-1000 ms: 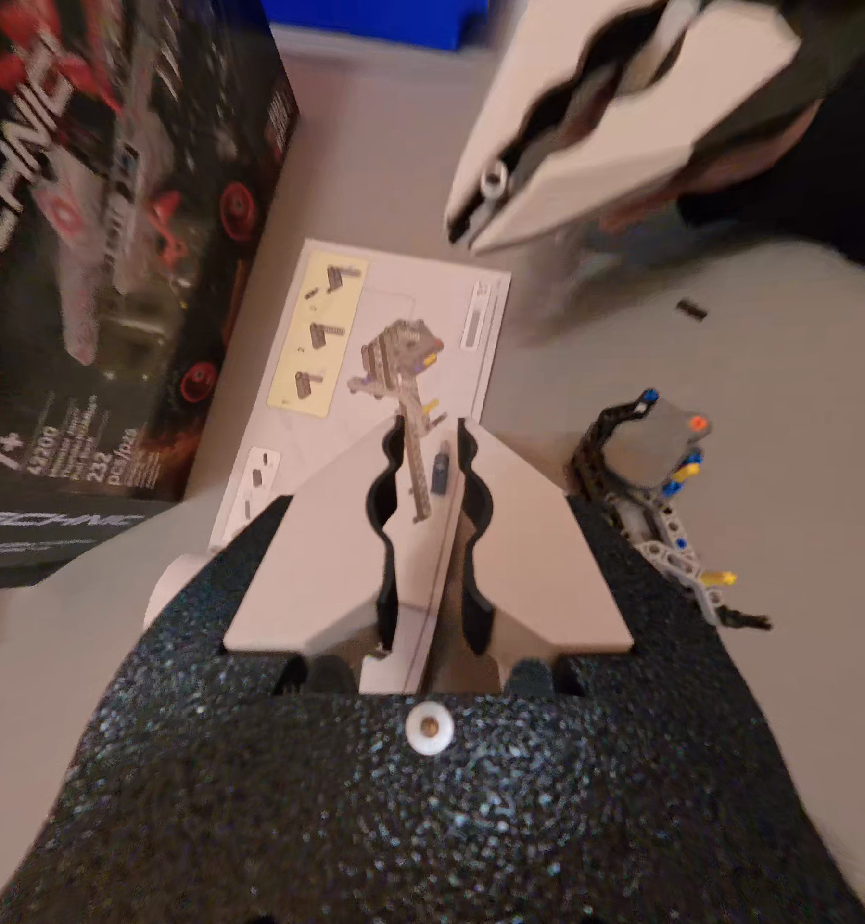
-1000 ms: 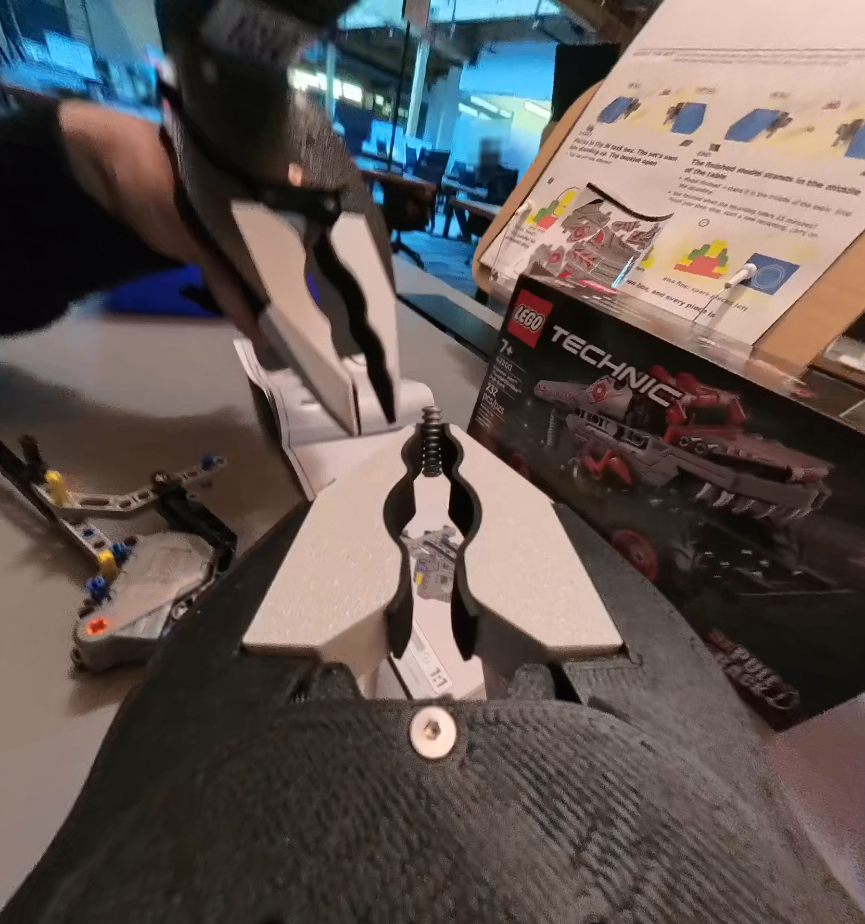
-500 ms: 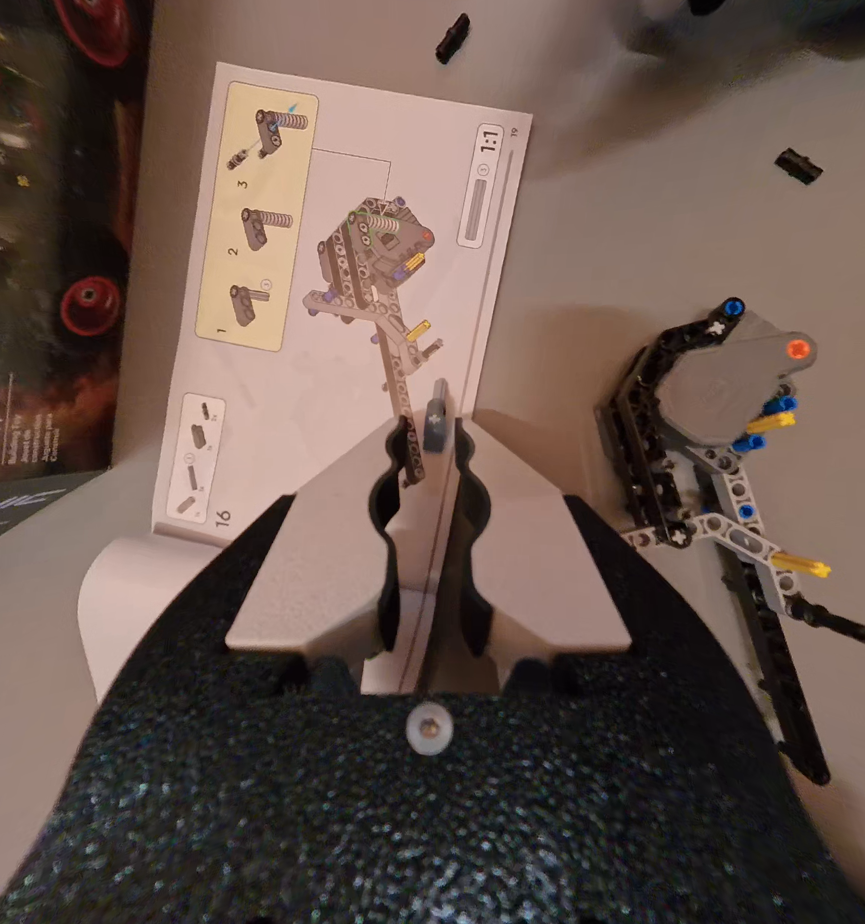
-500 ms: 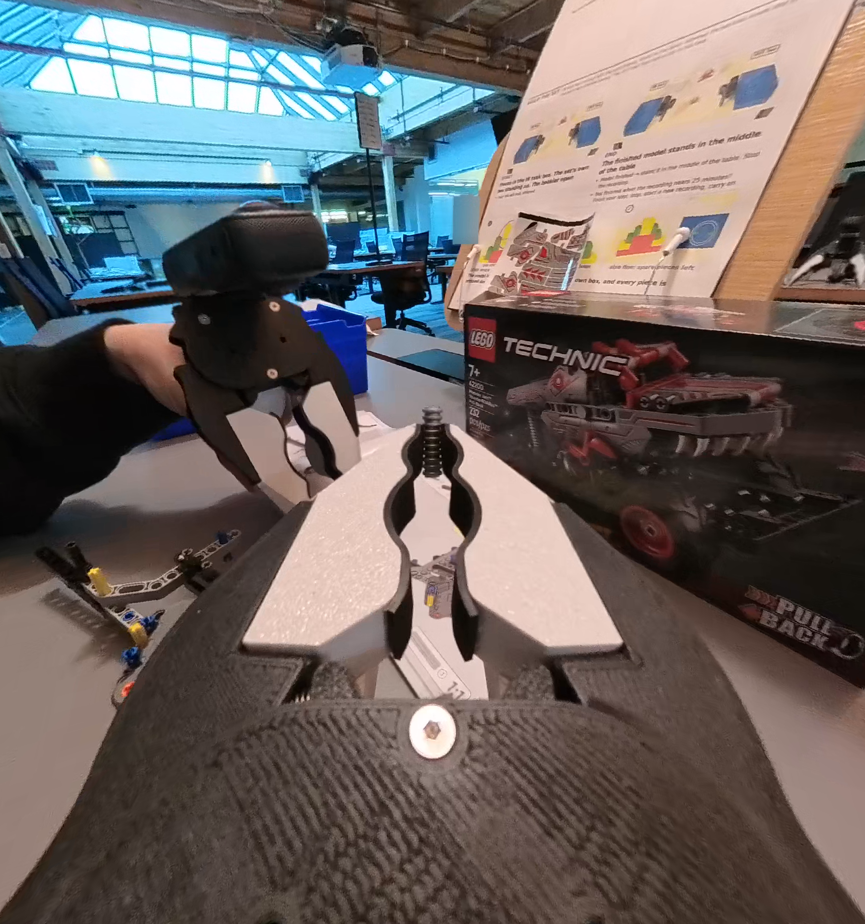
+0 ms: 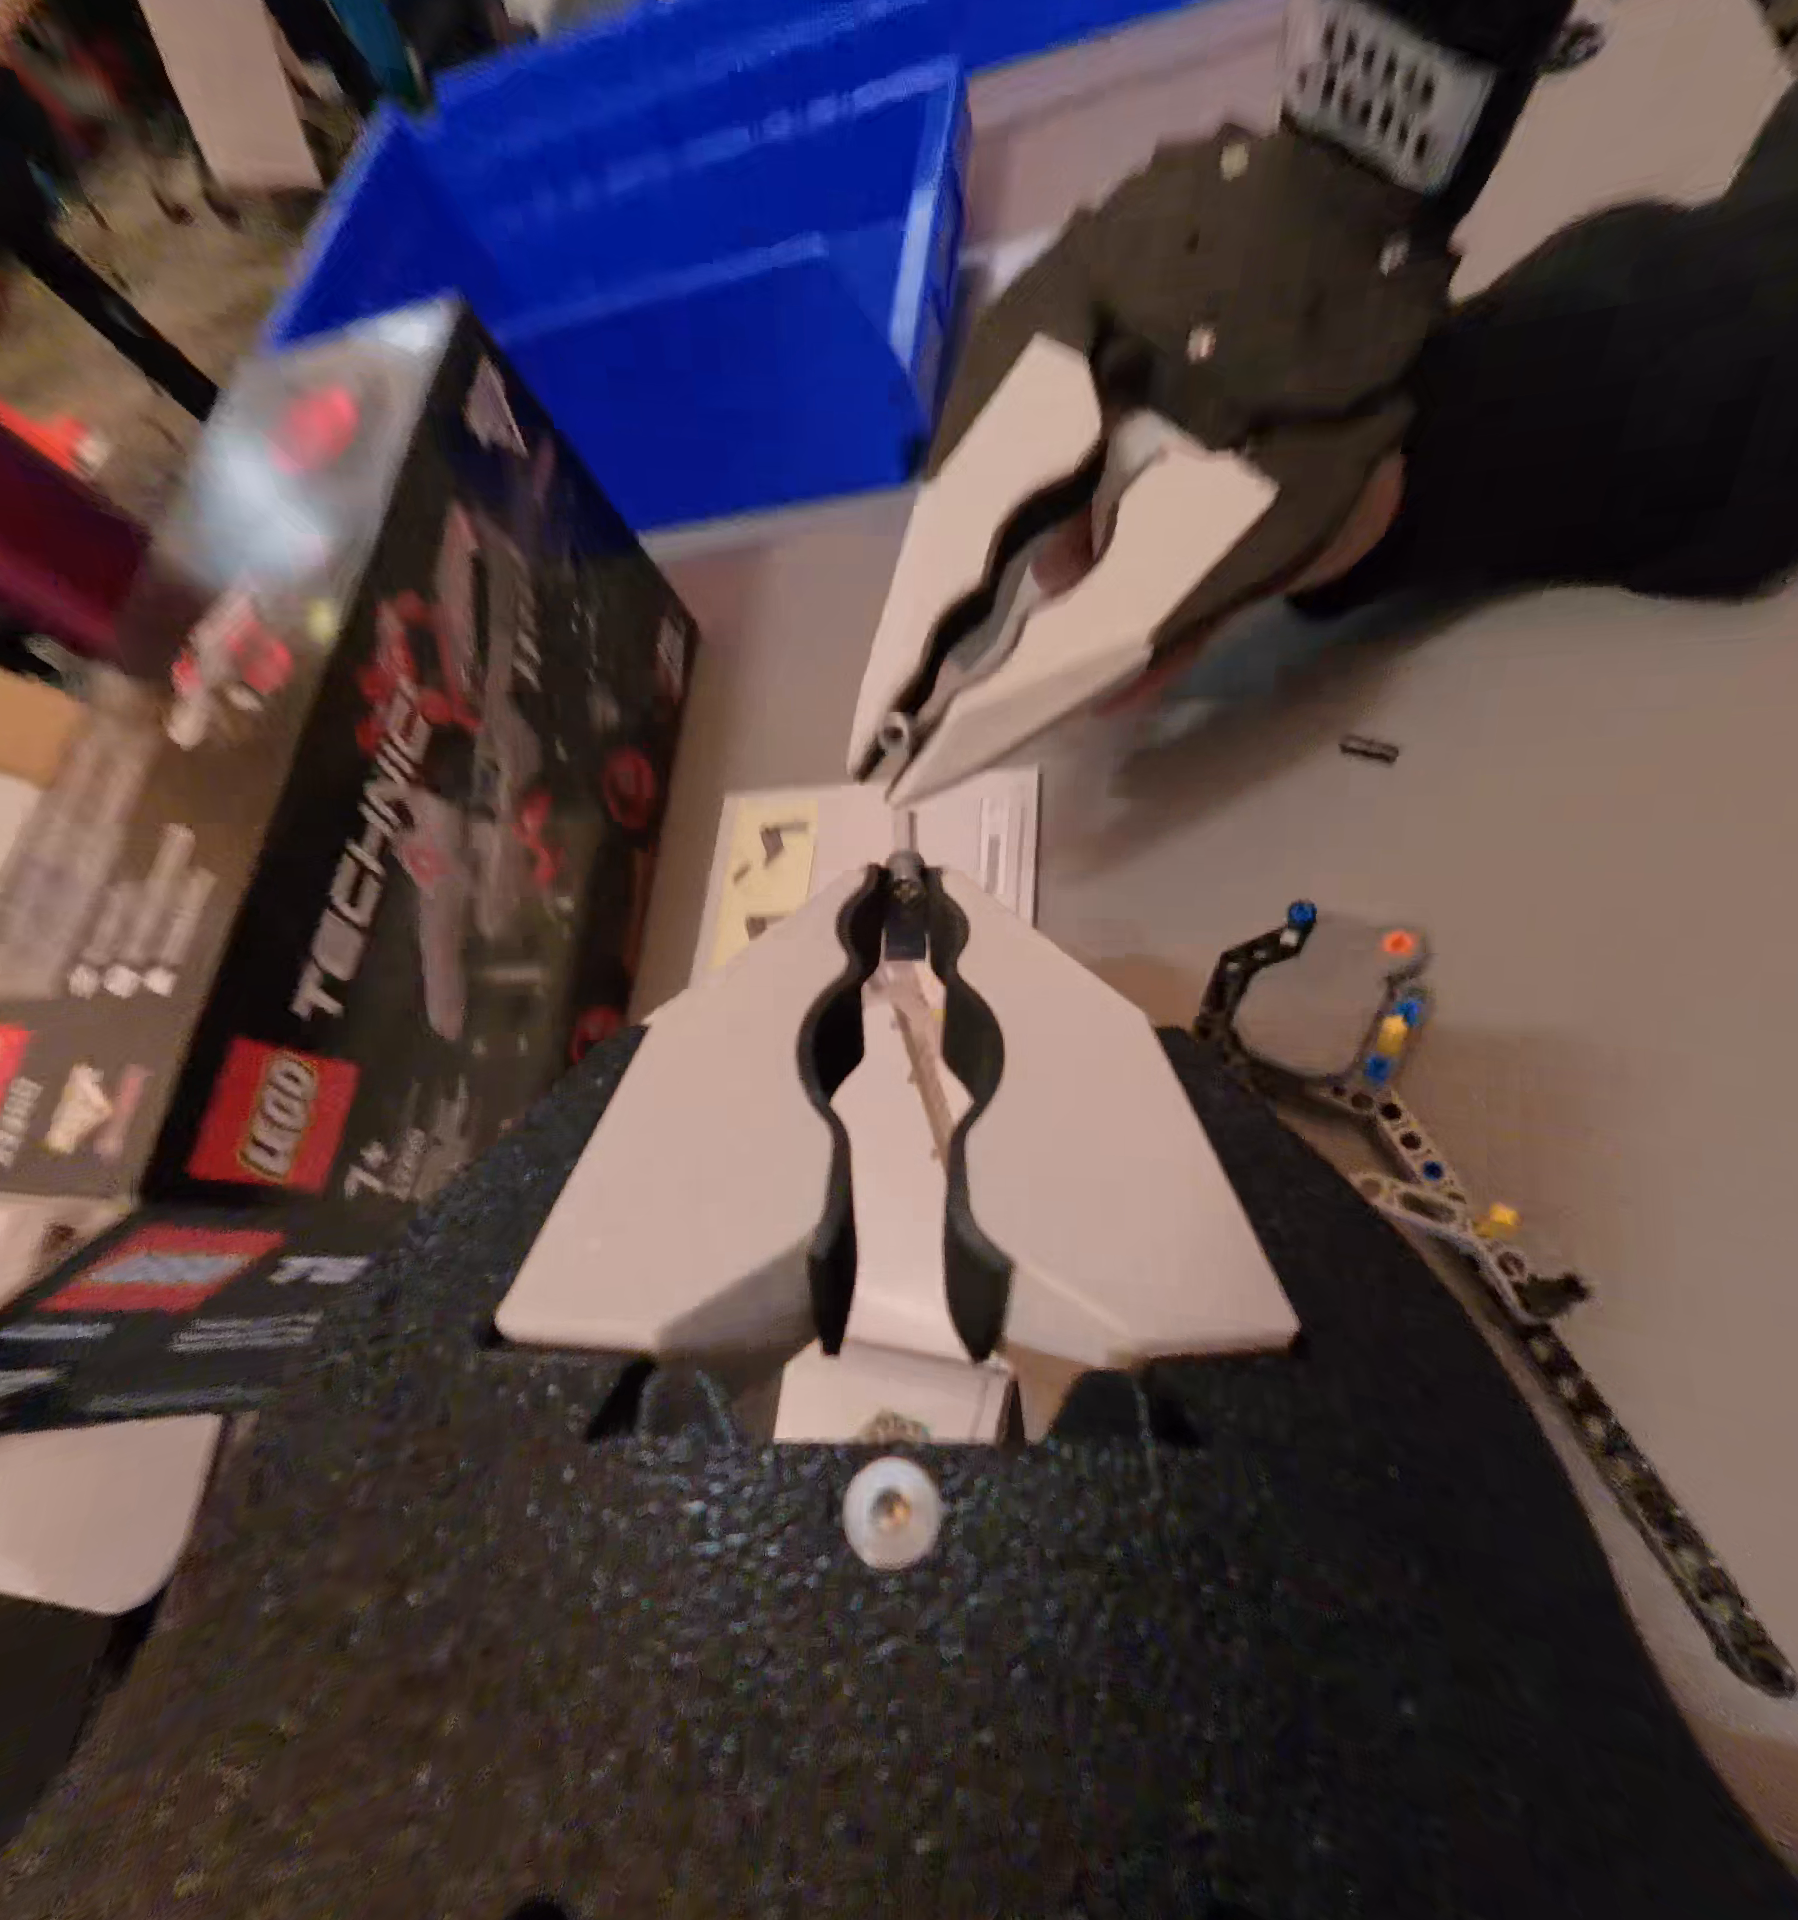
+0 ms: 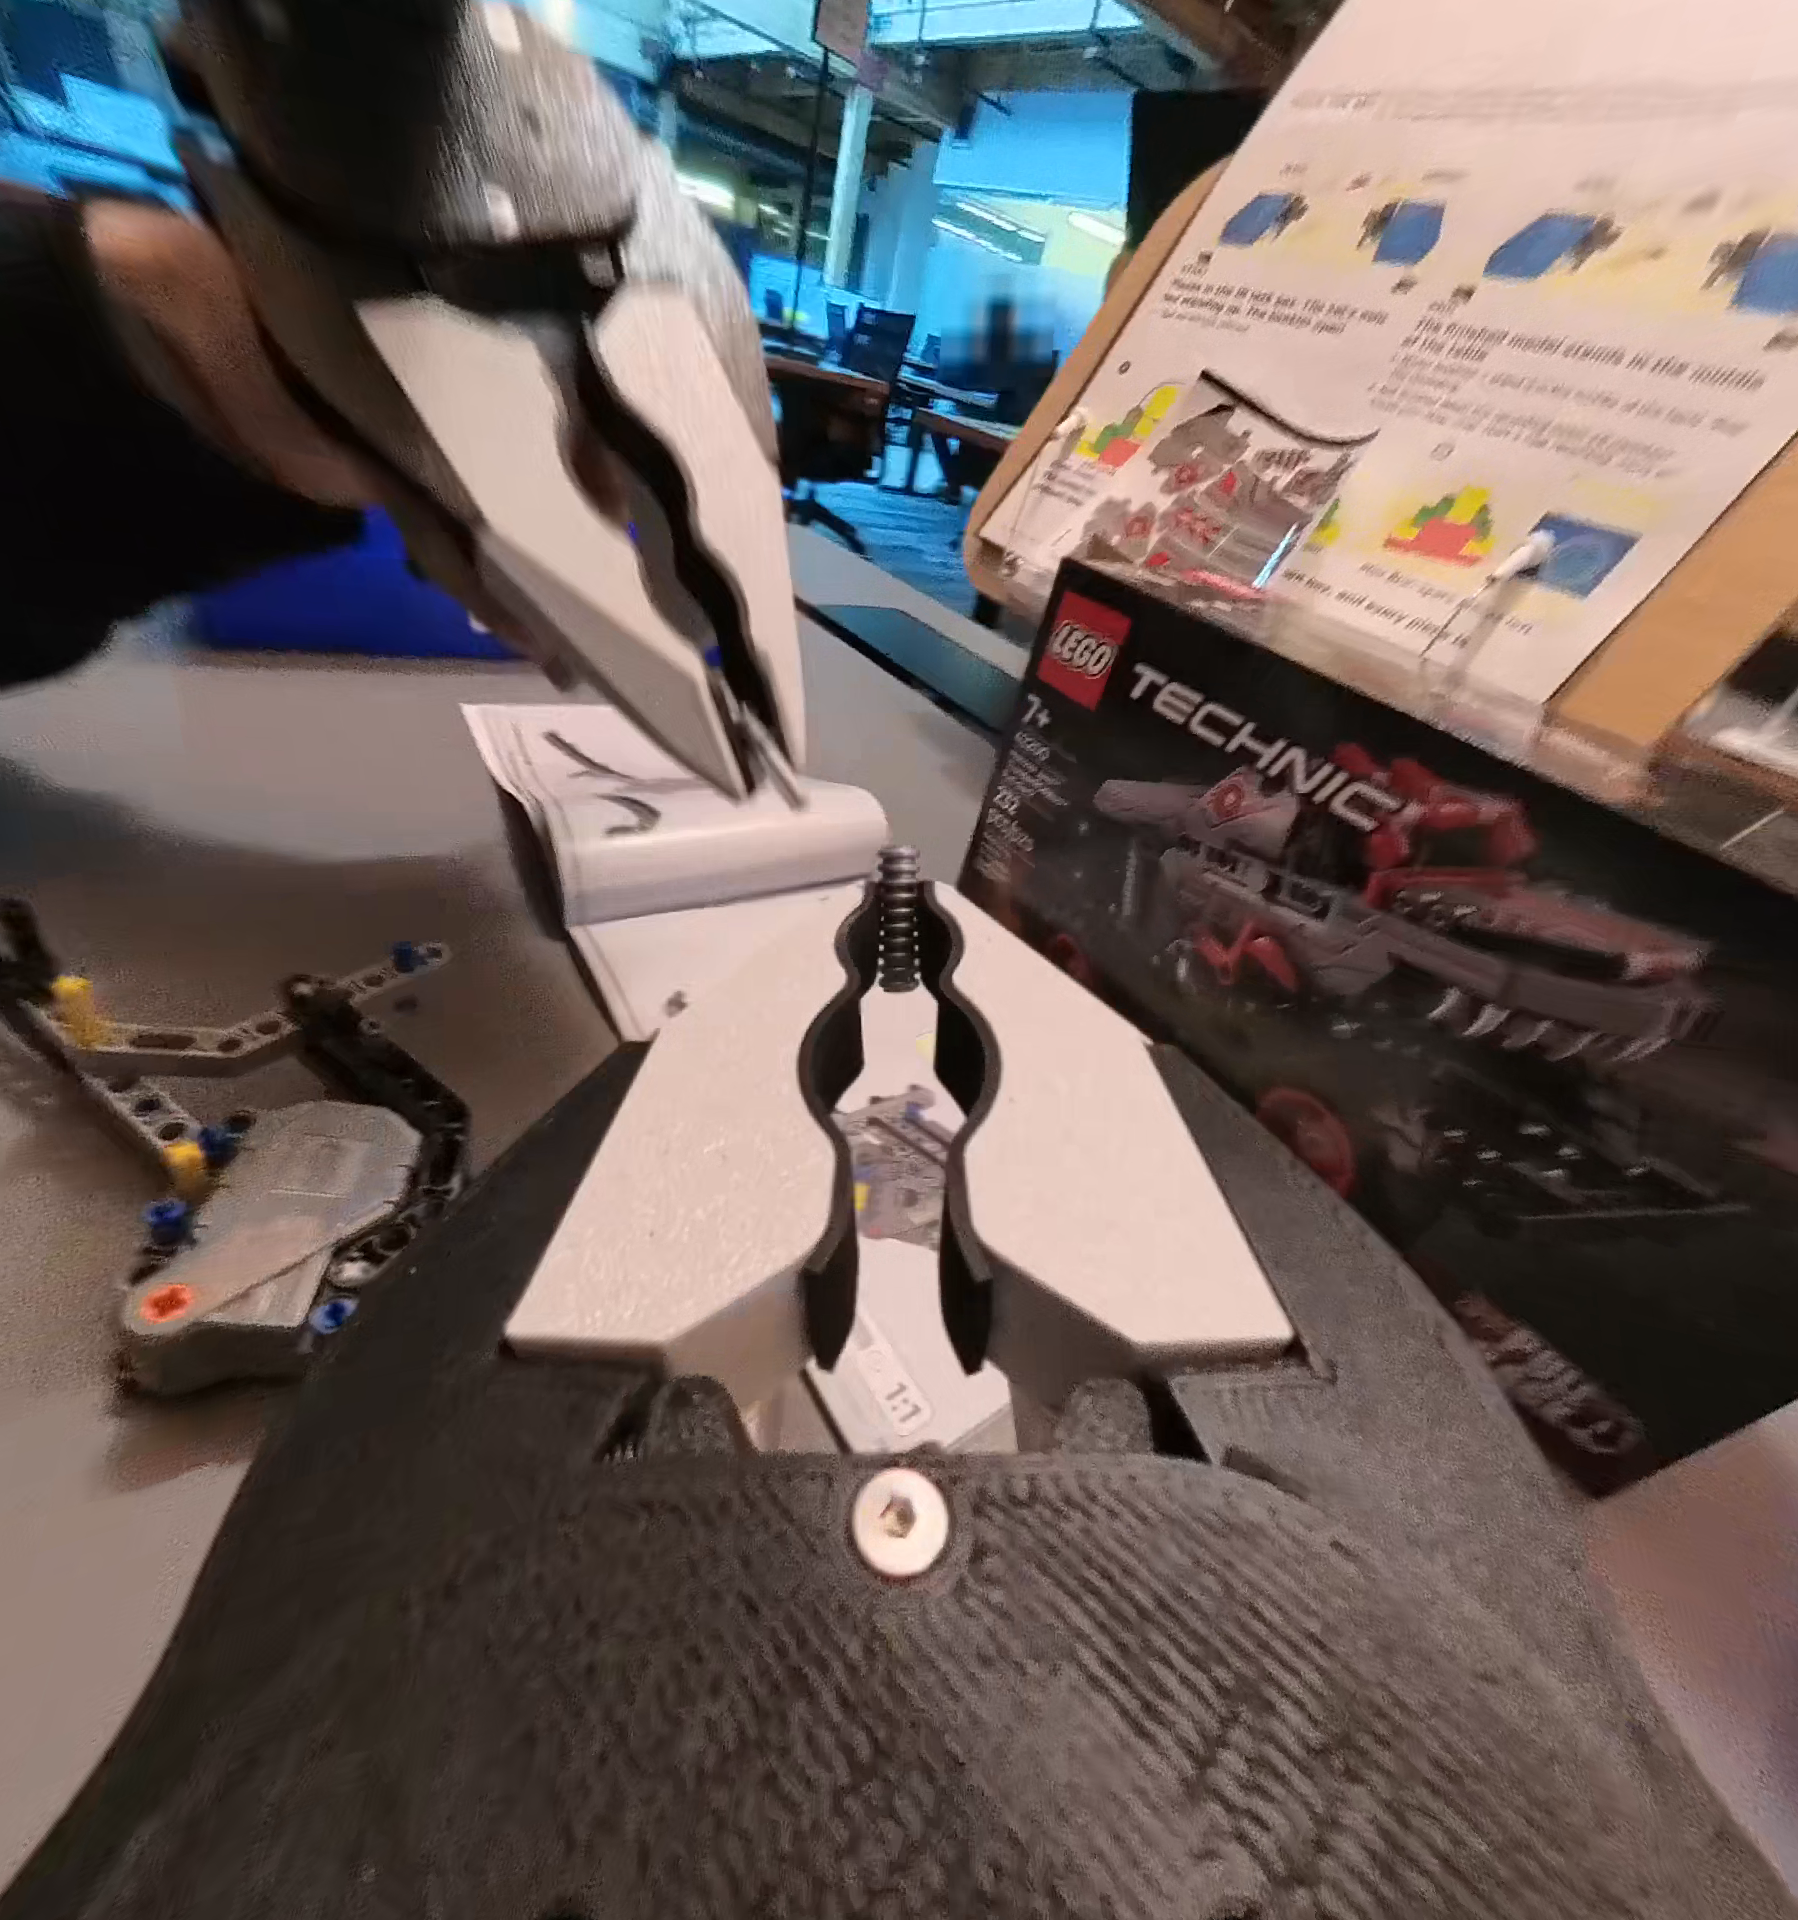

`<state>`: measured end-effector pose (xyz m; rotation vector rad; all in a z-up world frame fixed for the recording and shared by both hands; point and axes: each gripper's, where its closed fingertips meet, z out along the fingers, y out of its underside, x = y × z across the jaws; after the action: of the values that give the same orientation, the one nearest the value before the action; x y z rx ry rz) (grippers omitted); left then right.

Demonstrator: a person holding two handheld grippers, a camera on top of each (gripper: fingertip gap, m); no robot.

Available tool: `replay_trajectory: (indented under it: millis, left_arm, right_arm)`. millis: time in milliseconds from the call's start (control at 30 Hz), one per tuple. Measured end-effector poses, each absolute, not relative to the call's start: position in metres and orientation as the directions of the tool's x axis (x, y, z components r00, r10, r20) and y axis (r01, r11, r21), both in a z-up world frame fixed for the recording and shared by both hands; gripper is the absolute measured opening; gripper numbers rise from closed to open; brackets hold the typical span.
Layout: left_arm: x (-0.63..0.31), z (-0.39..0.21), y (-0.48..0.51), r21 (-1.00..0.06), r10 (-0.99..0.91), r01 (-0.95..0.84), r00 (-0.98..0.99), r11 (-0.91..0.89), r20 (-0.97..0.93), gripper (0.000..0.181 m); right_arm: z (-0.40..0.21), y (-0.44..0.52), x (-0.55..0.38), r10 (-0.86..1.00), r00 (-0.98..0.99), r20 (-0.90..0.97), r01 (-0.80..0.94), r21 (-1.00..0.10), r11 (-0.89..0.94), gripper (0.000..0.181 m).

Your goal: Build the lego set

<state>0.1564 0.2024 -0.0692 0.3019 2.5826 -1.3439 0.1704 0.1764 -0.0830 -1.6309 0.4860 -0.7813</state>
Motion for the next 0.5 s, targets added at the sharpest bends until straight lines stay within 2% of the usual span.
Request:
replay_trajectory:
  millis: [167,267,367,500]
  left_arm:
    - [0.155,-0.057,0.199,-0.687,0.067,0.413,-0.88,0.597,-0.471,0.005]
    - [0.149,-0.063,0.195,-0.645,0.106,0.447,-0.862,0.619,-0.496,0.005]
    - [0.152,-0.071,0.197,-0.586,0.128,0.474,-0.837,0.657,-0.533,0.005]
    - [0.151,-0.072,0.195,-0.584,0.137,0.479,-0.836,0.656,-0.532,0.005]
  right_arm:
    - [-0.081,0.18,0.168,-0.652,0.565,0.506,0.254,-0.858,-0.446,0.005]
    - [-0.081,0.186,0.166,-0.601,0.503,0.621,0.315,-0.779,-0.542,0.005]
    - [-0.082,0.188,0.165,-0.572,0.481,0.664,0.33,-0.742,-0.584,0.005]
    - [-0.082,0.187,0.166,-0.567,0.471,0.676,0.328,-0.73,-0.599,0.005]
